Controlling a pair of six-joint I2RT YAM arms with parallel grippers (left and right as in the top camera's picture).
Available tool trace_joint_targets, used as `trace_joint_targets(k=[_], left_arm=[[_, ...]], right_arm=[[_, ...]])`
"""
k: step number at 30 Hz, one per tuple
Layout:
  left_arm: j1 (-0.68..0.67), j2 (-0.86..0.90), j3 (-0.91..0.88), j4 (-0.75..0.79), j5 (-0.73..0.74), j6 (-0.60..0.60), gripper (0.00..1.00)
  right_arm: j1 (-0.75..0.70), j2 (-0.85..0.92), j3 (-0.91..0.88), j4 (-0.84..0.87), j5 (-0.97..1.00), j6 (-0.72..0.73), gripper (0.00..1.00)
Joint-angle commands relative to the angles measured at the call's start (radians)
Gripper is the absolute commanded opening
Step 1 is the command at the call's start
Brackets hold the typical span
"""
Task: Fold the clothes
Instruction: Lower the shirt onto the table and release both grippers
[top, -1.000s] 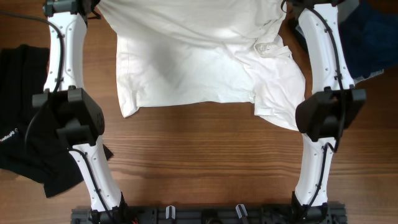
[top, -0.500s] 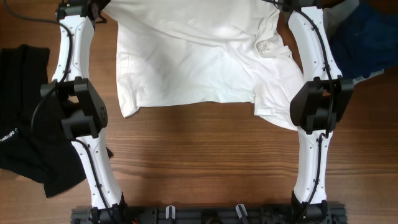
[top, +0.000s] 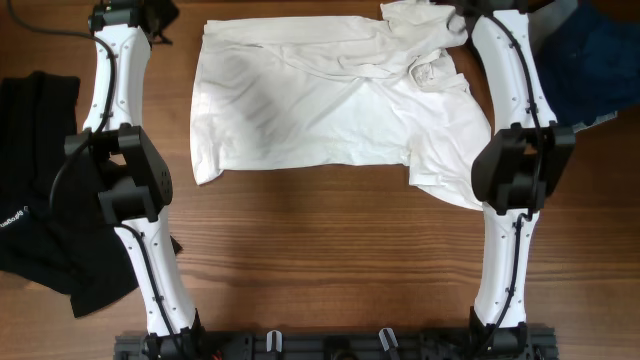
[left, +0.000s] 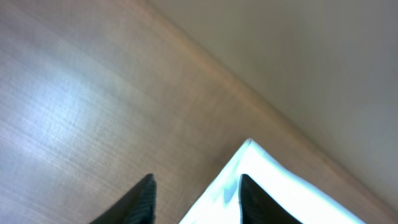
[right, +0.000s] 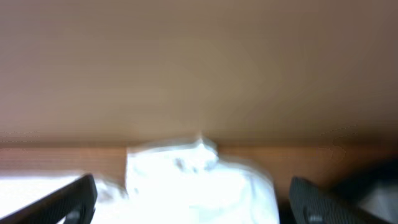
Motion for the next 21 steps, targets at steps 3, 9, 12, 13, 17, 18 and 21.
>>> trace_joint_targets(k=[3,9,12,13,17,18,21], left_arm=[[0.002,0.013,0.001,-0.311,0.058,0.007,0.27],[-0.003,0.013,0.001,-0.598,0.083,0.007,0.29],[-0.010,0.013,0.001,-0.674,0.091,0.007,0.27],[-0.013,0.012,0.001,-0.692,0.094,0.007,0.27],[-0.069,-0.016,0.001,-0.731,0.079,0.007,0.22],[-0.087,-0.027,0.001,-0.730,0.066,0.007,0.22],[-0.153,-0.066,0.001,-0.747,0.018,0.007,0.23]], right_arm=[[-0.031,-0.003,0.001,-0.360,0.009,0.148,1.00],[-0.023,-0.001,-0.008,-0.601,-0.072,0.162,1.00],[-0.022,-0.001,-0.013,-0.637,-0.069,0.155,1.00],[-0.022,-0.004,-0.013,-0.644,-0.069,0.155,1.00],[-0.016,-0.110,-0.013,-0.657,0.025,0.146,1.00],[-0.014,-0.153,-0.013,-0.663,0.046,0.159,1.00],[-0.014,-0.243,-0.019,-0.701,0.038,0.166,1.00]])
